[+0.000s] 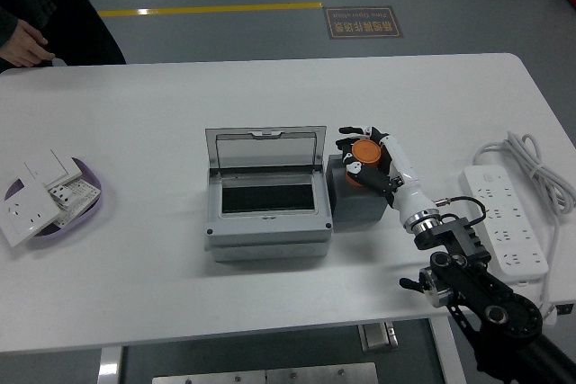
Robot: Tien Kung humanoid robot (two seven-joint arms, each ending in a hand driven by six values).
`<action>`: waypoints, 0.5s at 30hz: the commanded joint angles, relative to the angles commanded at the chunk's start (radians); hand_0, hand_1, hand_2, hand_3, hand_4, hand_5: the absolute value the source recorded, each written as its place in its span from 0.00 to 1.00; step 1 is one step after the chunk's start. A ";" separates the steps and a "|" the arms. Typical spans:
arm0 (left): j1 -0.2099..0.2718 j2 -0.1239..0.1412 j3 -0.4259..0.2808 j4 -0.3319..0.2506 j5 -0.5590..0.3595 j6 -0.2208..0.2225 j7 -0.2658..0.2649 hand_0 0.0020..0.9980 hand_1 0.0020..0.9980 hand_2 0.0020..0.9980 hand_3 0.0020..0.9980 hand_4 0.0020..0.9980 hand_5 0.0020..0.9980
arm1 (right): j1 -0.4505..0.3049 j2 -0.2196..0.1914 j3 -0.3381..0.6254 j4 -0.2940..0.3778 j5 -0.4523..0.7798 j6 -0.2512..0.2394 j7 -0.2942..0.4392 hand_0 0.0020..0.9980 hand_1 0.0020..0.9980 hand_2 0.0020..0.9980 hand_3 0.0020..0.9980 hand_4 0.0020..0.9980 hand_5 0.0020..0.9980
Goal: Pick up the cylinder from the cube,place it in the box,flap close box
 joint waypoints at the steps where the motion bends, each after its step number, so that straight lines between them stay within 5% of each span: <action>1: 0.000 0.000 0.000 0.000 0.000 0.000 0.000 0.64 0.66 0.58 0.67 0.72 0.30 | 0.000 0.000 0.000 0.001 0.004 -0.003 0.002 0.75 0.63 0.56 0.61 0.19 0.00; 9: 0.000 0.000 -0.004 0.000 0.001 0.000 0.000 0.64 0.66 0.58 0.67 0.72 0.30 | 0.001 0.003 0.006 0.023 0.040 -0.044 0.033 0.73 0.62 0.55 0.58 0.20 0.00; 10: 0.001 0.000 -0.004 0.000 0.001 0.000 0.000 0.64 0.66 0.58 0.67 0.72 0.30 | 0.000 0.003 0.010 0.029 0.041 -0.052 0.036 0.63 0.54 0.52 0.50 0.12 0.00; 15: 0.001 -0.002 -0.006 0.000 0.002 0.000 -0.001 0.64 0.66 0.58 0.67 0.72 0.30 | -0.009 -0.006 0.038 0.100 0.020 -0.102 0.038 0.63 0.54 0.52 0.50 0.12 0.00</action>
